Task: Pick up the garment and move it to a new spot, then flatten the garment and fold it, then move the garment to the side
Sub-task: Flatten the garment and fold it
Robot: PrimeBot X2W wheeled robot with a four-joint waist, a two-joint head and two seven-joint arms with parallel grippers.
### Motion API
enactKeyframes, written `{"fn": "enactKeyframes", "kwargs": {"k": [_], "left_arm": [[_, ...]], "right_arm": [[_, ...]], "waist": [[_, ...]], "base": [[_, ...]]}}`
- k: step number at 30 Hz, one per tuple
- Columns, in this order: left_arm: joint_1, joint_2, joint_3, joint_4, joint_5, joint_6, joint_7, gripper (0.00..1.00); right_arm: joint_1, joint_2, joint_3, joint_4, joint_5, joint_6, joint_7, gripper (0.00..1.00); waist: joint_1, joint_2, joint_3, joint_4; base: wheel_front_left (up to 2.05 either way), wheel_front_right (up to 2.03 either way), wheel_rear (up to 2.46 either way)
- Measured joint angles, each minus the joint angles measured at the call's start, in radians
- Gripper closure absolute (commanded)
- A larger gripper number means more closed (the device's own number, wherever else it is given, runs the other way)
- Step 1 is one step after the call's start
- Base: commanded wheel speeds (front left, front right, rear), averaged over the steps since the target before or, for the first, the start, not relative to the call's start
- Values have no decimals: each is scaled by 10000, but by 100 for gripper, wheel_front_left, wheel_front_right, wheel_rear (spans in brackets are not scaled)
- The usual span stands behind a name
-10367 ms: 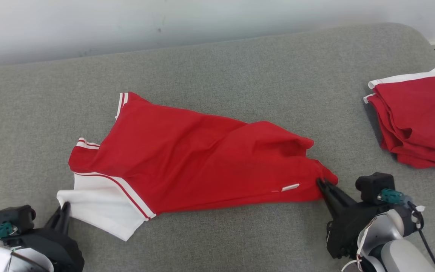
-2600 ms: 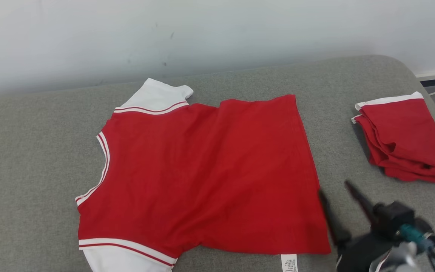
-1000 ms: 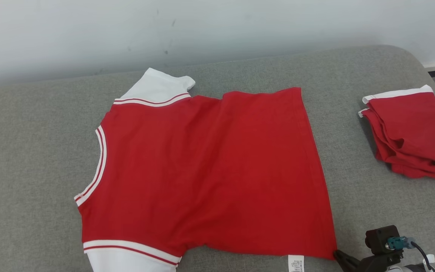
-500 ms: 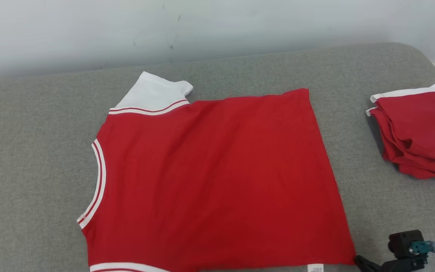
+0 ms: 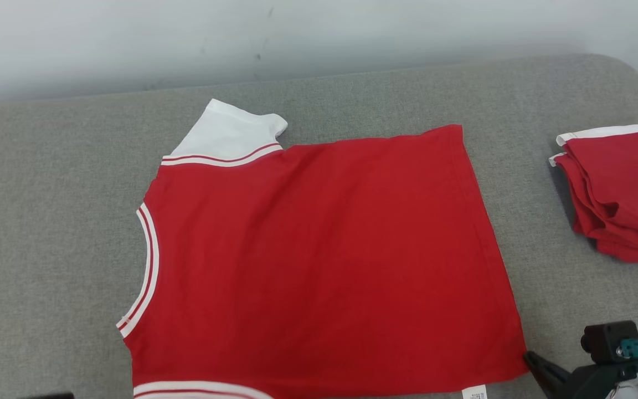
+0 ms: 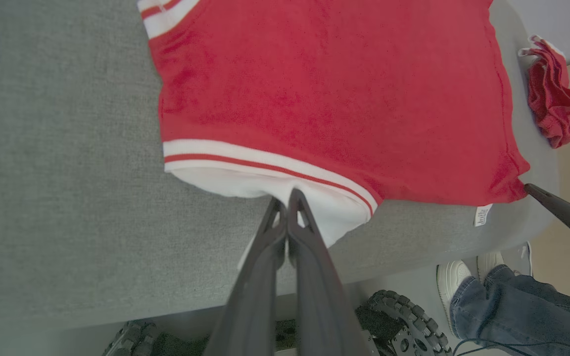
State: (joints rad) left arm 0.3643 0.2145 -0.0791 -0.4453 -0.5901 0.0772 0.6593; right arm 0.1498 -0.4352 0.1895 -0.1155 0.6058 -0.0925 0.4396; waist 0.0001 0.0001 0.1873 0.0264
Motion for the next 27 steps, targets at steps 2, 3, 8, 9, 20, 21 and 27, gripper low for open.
{"fn": "enactKeyframes", "kwargs": {"k": [2, 3, 8, 9, 20, 21, 27], "left_arm": [[-417, 125, 125, -111, 21, -77, -59, 100], [-622, 184, 161, -128, 13, -105, -59, 100], [-1211, 199, 167, -150, 10, -174, -88, 100], [-1332, 190, 155, -144, -31, -257, -88, 100], [-3291, -88, -132, 1193, 144, -249, -270, 100], [-3499, -134, -178, 1375, 226, -245, -284, 100], [-4504, -284, -182, 2240, 865, -81, -767, 100]], "right_arm": [[-174, -35, -10, -167, -6, 8, -2, 100], [-290, -71, -33, -242, -6, 17, -4, 100], [-638, -234, -123, -531, -100, 48, -10, 100], [-718, -276, -165, -591, -104, 54, -17, 100], [-2257, -479, -462, -537, -50, 468, -244, 100], [-2437, -466, -462, -508, 40, 518, -274, 100], [-2890, -487, -447, -36, 73, 677, -311, 100]], "waist": [[-1, 0, -21, -12], [0, 0, -36, -31], [-1, 0, -71, -153], [0, 0, -66, -186], [0, 0, 334, -225], [1, 0, 384, -203], [1, 0, 636, 1]], "base": [[0, 0, 0], [0, 0, 0], [0, 0, 0], [0, 0, 0], [0, 0, 0], [0, 0, 0], [0, 0, 0]]}}
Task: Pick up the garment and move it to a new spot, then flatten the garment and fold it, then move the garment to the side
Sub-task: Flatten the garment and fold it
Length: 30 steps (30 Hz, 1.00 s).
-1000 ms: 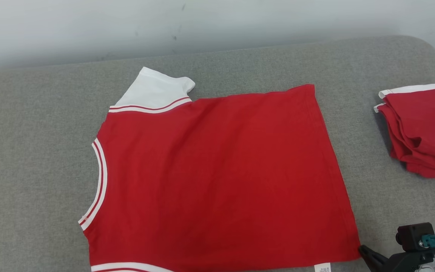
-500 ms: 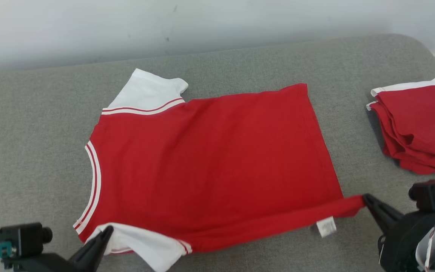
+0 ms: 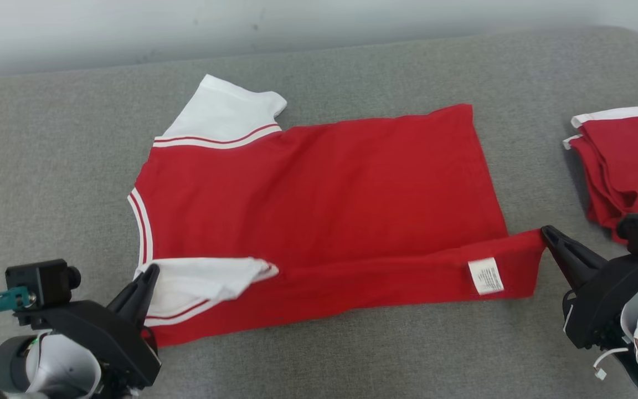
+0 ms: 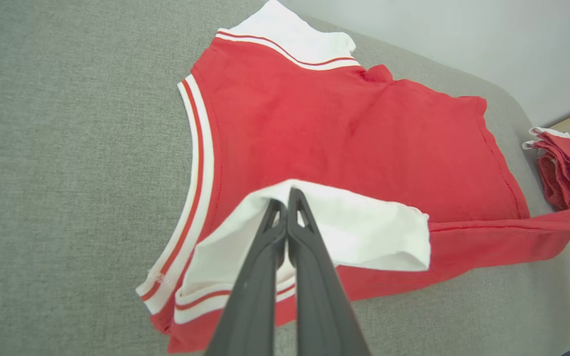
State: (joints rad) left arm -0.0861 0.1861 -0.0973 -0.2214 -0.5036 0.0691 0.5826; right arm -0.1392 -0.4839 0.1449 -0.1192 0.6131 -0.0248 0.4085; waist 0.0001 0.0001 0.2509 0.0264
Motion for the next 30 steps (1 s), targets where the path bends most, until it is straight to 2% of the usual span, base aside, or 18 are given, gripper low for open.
{"fn": "enactKeyframes", "kwargs": {"k": [11, 30], "left_arm": [[-822, -299, -107, 1133, 665, 102, -972, 100], [-1558, -451, -341, 2600, 1260, 98, -2217, 100]], "right_arm": [[-803, 161, 284, 807, -54, 261, -150, 100], [-1683, 566, 504, 2104, -274, 282, -715, 100]], "waist": [[0, 0, 353, 231], [-1, 0, 567, 295]], "base": [[0, 0, 0], [0, 0, 0]]}}
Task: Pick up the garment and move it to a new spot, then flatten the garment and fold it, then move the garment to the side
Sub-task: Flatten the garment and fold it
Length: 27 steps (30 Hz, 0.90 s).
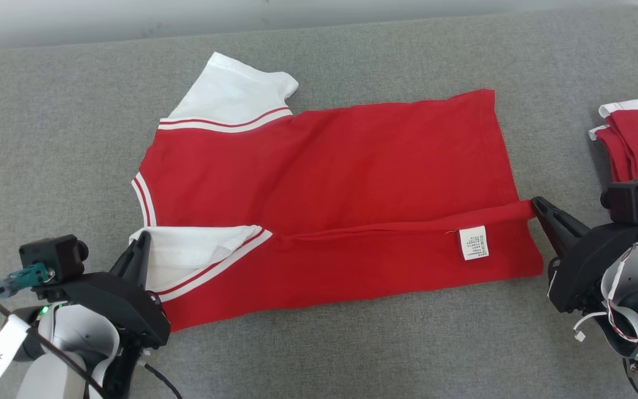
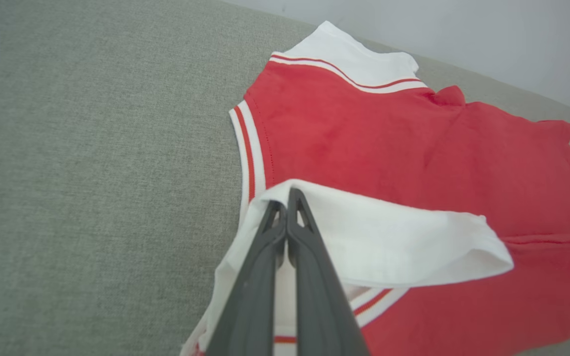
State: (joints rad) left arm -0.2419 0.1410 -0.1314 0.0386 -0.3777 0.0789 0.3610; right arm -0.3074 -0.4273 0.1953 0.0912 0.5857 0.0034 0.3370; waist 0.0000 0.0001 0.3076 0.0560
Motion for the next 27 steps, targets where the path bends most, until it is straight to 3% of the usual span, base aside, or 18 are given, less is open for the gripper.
{"fn": "enactKeyframes", "kwargs": {"k": [5, 6, 7, 15, 21, 27], "left_arm": [[-128, 0, -12, 303, 12, -21, -290, 100], [-148, 0, -17, 426, 58, -90, -426, 52], [-169, 0, -19, 481, 81, -92, -497, 0], [-448, 115, -109, 809, 489, -274, -1231, 0], [-565, 351, -40, 474, 1089, -261, -2535, 0], [-399, 408, -90, -247, 1814, -127, -4136, 0]], "right_arm": [[-135, 92, 61, 314, -142, 12, -211, 100], [-187, 146, 75, 401, -259, 12, -316, 0], [-248, 159, 79, 453, -318, 8, -399, 0], [-541, 215, 79, 763, -667, -46, -1078, 0], [-569, 359, 35, 803, -986, -157, -1885, 0], [-186, 619, -169, 617, -1223, -610, -2800, 0]], "waist": [[0, 0, -40, -4], [0, 0, -65, -13], [0, 0, -77, -17], [0, 0, -264, -37], [0, -1, -585, -62], [-1, -1, -1044, -128]], "base": [[0, 0, 0], [0, 0, 0], [0, 0, 0], [0, 0, 0], [0, 0, 0], [0, 0, 0]]}}
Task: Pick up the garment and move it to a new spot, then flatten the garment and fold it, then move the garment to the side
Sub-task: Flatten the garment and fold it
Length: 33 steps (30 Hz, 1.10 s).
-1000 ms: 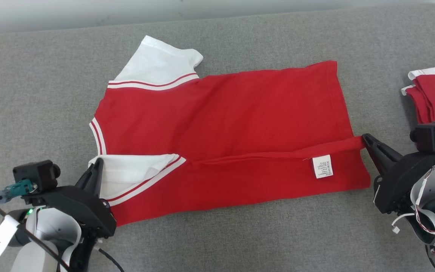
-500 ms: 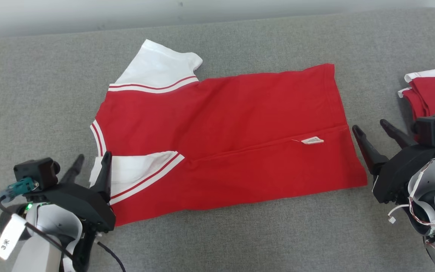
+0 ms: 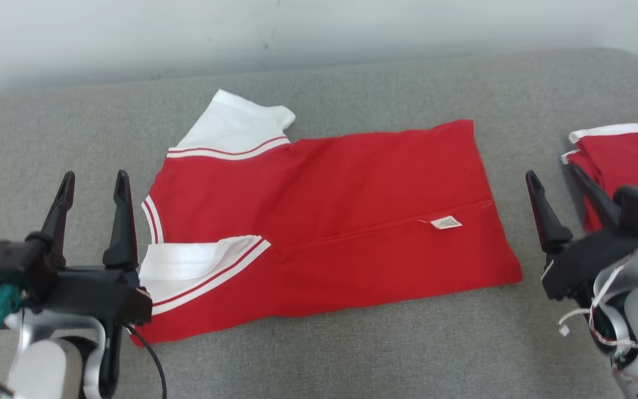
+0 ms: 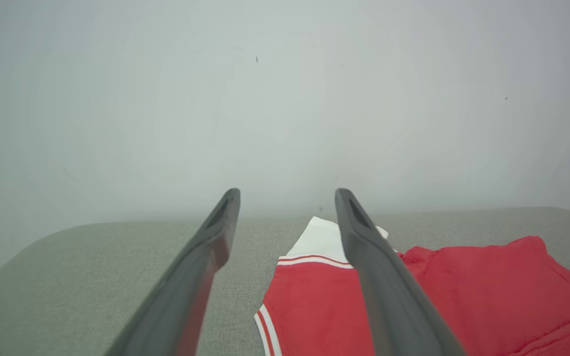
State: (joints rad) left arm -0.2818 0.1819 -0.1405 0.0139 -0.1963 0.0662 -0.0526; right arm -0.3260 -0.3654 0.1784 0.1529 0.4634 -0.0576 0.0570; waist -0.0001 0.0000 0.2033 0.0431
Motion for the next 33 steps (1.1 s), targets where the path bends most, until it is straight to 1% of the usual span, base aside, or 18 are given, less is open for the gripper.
{"fn": "enactKeyframes", "kwargs": {"k": [3, 4, 8, 11, 13, 19, 22, 28, 33], "left_arm": [[308, -13, -188, -265, 399, 54, -732, 0], [308, -13, -188, -265, 399, 54, -732, 0], [1011, -35, -349, -456, 742, 176, -1448, 0], [1539, 46, -453, -278, 1062, 219, -1666, 0], [1767, 65, -454, -100, 1085, 230, -1680, 0], [2356, 63, -293, 493, 1160, 341, -1693, 0], [2703, -6, -121, 708, 1032, 391, -1693, 0], [3153, -309, -113, 725, 984, 405, -1693, 0], [3157, -351, -98, 675, 984, 453, -1730, 0]], "right_arm": [[478, 144, -136, -190, -184, -247, -525, 0], [478, 144, -136, -190, -184, -247, -525, 0], [1025, 410, -77, -487, -566, -364, -1127, 0], [1283, 648, -69, -535, -658, -412, -1578, 0], [1433, 738, -29, -508, -794, -485, -1822, 0], [1848, 1089, 123, -253, -1043, -500, -2424, 0], [2048, 1181, 313, -203, -1174, -537, -2600, 0], [2304, 1179, 506, -234, -1298, -537, -2698, 0], [2346, 1097, 560, -240, -1354, -516, -2777, 0]], "waist": [[0, -1, -252, -52], [0, -1, -252, -52], [-1, -2, -581, -153], [-1, -2, -790, -275], [-1, -1, -918, -375], [-1, -2, -1336, -662], [-1, -2, -1564, -789], [-1, -2, -1893, -1033], [-1, -1, -1955, -1071]], "base": [[0, 0, 0], [0, 0, 0], [0, 0, 0], [0, 0, 0], [0, 0, 0], [0, 0, 0], [0, 0, 0], [0, 0, 0], [0, 0, 0]]}}
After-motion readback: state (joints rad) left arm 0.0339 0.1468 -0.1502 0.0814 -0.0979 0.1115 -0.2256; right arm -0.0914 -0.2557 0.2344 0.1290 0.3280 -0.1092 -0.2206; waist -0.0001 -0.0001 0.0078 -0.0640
